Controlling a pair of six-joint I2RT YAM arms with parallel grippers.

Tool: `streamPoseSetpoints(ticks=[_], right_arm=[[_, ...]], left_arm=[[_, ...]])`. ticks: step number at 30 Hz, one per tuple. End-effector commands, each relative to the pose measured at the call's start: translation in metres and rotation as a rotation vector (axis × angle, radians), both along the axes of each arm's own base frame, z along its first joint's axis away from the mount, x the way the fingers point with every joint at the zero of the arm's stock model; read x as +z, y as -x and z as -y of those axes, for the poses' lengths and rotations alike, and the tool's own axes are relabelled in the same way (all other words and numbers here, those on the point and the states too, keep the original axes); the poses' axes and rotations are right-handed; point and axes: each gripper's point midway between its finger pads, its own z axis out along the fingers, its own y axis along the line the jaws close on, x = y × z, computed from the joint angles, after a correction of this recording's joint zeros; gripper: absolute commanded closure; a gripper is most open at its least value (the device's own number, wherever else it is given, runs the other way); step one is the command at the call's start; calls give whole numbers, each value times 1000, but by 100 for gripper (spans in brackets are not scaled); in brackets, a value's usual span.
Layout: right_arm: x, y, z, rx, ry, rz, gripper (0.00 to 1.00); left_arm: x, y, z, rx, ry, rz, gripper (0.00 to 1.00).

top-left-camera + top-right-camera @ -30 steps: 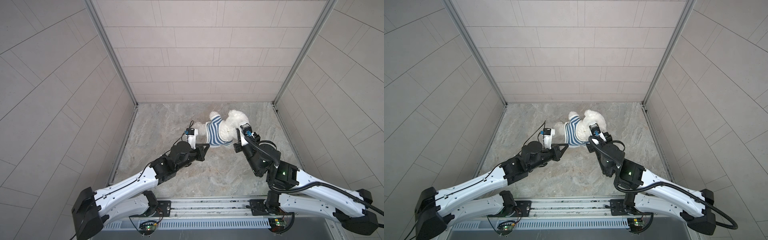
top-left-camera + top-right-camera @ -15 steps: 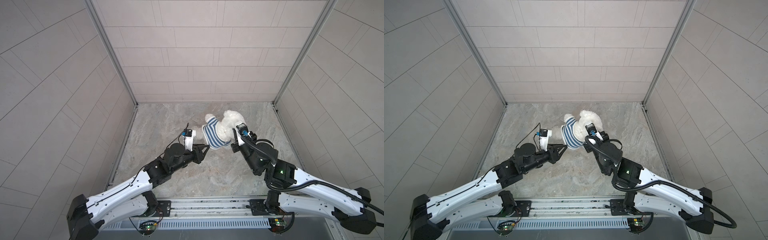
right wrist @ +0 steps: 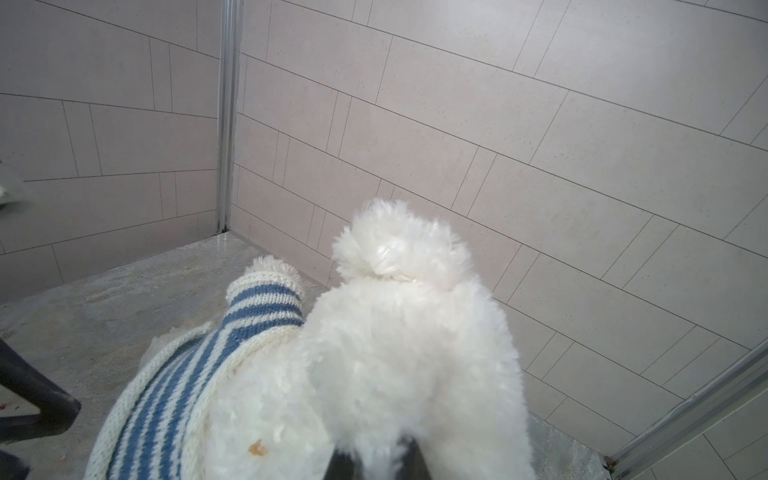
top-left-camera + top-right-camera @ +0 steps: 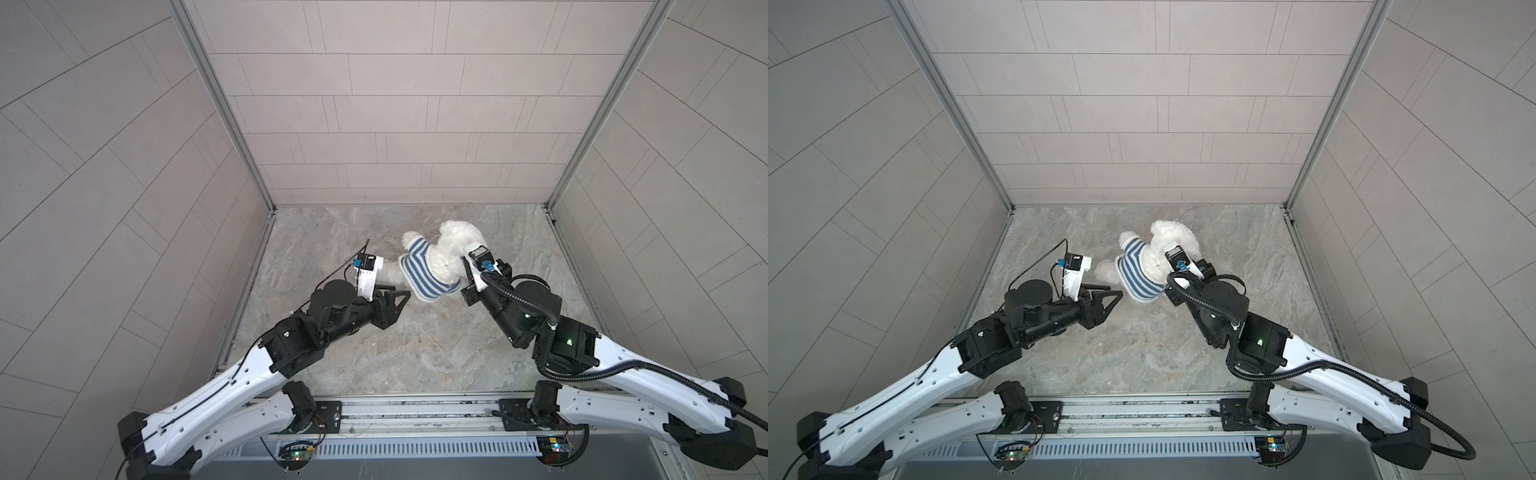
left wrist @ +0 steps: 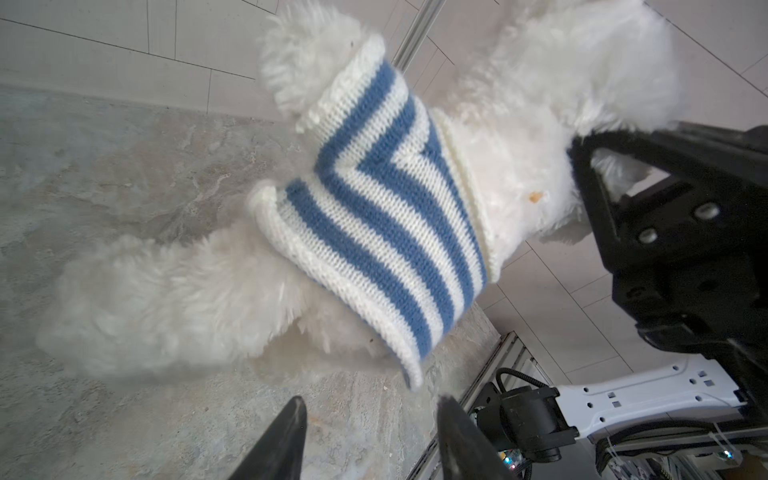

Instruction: Dress the teddy bear

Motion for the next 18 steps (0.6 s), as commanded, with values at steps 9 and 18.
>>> streamPoseSetpoints(ticks=[9,18], right_arm=[[26,3,-5,41,-58,46,100],[23,1,-8,38,-44,42,100]], left_arm=[[10,-32,2,168,143,-95,58],[0,-32,10,152,176,-138,88]])
